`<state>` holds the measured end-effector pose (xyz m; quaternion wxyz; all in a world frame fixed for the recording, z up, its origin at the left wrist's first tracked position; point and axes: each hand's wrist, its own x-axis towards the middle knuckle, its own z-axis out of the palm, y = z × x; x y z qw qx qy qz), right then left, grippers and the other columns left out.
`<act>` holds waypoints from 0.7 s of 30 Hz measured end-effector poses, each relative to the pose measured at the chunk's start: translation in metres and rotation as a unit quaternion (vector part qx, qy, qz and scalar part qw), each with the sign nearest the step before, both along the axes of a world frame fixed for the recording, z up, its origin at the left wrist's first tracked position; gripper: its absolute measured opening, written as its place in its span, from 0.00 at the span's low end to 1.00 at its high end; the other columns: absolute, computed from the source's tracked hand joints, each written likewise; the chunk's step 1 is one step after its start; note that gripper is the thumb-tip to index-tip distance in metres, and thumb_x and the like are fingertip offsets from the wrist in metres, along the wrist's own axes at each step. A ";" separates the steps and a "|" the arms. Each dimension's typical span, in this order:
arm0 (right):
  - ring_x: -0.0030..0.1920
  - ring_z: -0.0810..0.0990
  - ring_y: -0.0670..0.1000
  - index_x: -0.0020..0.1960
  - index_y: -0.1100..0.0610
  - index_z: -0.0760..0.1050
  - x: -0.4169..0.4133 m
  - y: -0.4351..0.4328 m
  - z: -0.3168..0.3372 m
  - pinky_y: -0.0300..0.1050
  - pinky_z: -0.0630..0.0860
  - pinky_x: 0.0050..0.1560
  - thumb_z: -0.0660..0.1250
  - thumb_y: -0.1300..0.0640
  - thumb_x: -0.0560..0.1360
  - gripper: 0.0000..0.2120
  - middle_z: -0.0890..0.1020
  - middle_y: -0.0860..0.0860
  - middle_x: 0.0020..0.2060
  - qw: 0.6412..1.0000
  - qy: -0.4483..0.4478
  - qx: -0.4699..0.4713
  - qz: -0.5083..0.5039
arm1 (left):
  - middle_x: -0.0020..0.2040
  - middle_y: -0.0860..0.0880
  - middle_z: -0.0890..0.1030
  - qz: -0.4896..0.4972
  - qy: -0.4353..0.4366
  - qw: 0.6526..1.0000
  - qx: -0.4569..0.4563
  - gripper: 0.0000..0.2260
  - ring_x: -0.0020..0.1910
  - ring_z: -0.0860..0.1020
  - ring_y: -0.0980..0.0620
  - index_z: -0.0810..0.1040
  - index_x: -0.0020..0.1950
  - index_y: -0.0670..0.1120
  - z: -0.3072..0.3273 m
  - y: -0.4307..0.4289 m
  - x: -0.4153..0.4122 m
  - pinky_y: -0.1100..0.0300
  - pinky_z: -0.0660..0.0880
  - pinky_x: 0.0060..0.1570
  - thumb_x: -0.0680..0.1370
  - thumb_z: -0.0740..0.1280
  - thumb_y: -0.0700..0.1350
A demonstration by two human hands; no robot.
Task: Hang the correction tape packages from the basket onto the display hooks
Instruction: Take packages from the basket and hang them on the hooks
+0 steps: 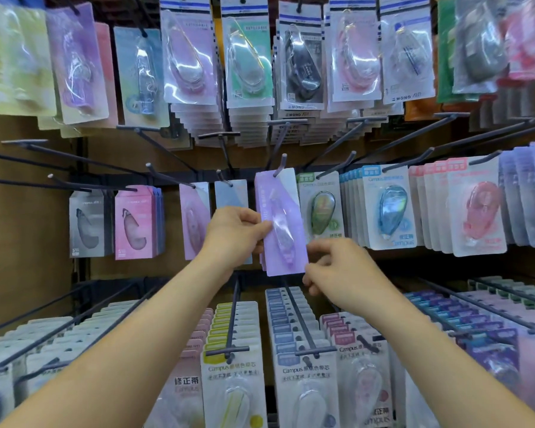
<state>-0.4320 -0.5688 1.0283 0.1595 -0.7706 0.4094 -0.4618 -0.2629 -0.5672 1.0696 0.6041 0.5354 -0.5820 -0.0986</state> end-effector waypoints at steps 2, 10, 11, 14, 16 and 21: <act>0.47 0.81 0.48 0.67 0.50 0.75 -0.005 0.004 -0.006 0.49 0.77 0.55 0.65 0.57 0.77 0.19 0.84 0.46 0.37 0.995 0.060 -0.043 -0.064 | 0.42 0.50 0.83 0.031 -0.035 0.999 -0.003 0.04 0.37 0.83 0.57 0.79 0.43 0.49 0.001 -0.010 0.001 0.59 0.82 0.41 0.78 0.71 0.45; 0.42 0.79 0.40 0.54 0.47 0.81 -0.034 0.028 -0.030 0.34 0.75 0.44 0.67 0.57 0.76 0.09 0.82 0.40 0.37 0.982 0.041 -0.183 -0.032 | 0.39 0.50 0.83 0.076 -0.146 0.986 -0.025 0.07 0.42 0.83 0.51 0.79 0.41 0.50 -0.002 -0.017 0.001 0.48 0.82 0.49 0.78 0.70 0.49; 0.43 0.79 0.40 0.54 0.48 0.81 -0.035 0.033 -0.034 0.32 0.74 0.44 0.68 0.58 0.76 0.09 0.82 0.40 0.39 0.976 0.034 -0.214 -0.036 | 0.40 0.52 0.82 0.083 -0.171 0.981 -0.031 0.05 0.42 0.82 0.53 0.79 0.45 0.51 -0.005 -0.013 0.001 0.50 0.81 0.49 0.79 0.69 0.50; 0.44 0.79 0.43 0.53 0.51 0.82 -0.034 0.051 -0.044 0.32 0.74 0.44 0.68 0.61 0.76 0.08 0.82 0.41 0.41 0.956 0.025 -0.294 0.001 | 0.40 0.56 0.81 0.095 -0.192 0.975 -0.063 0.04 0.42 0.80 0.57 0.78 0.51 0.52 -0.015 0.017 0.006 0.55 0.80 0.45 0.80 0.67 0.50; 0.42 0.78 0.41 0.53 0.51 0.81 -0.030 0.063 -0.053 0.28 0.71 0.42 0.66 0.58 0.76 0.09 0.81 0.42 0.41 0.947 0.043 -0.314 0.058 | 0.38 0.56 0.81 0.076 -0.166 0.979 -0.093 0.03 0.39 0.80 0.58 0.79 0.47 0.53 -0.026 0.045 0.011 0.54 0.81 0.43 0.79 0.67 0.49; 0.38 0.74 0.35 0.51 0.47 0.80 -0.011 0.088 -0.086 0.28 0.71 0.41 0.60 0.49 0.76 0.11 0.78 0.36 0.38 0.926 0.157 -0.284 0.194 | 0.27 0.54 0.80 0.061 -0.121 0.984 -0.113 0.10 0.25 0.75 0.59 0.81 0.37 0.51 -0.081 0.131 0.018 0.63 0.73 0.30 0.78 0.70 0.42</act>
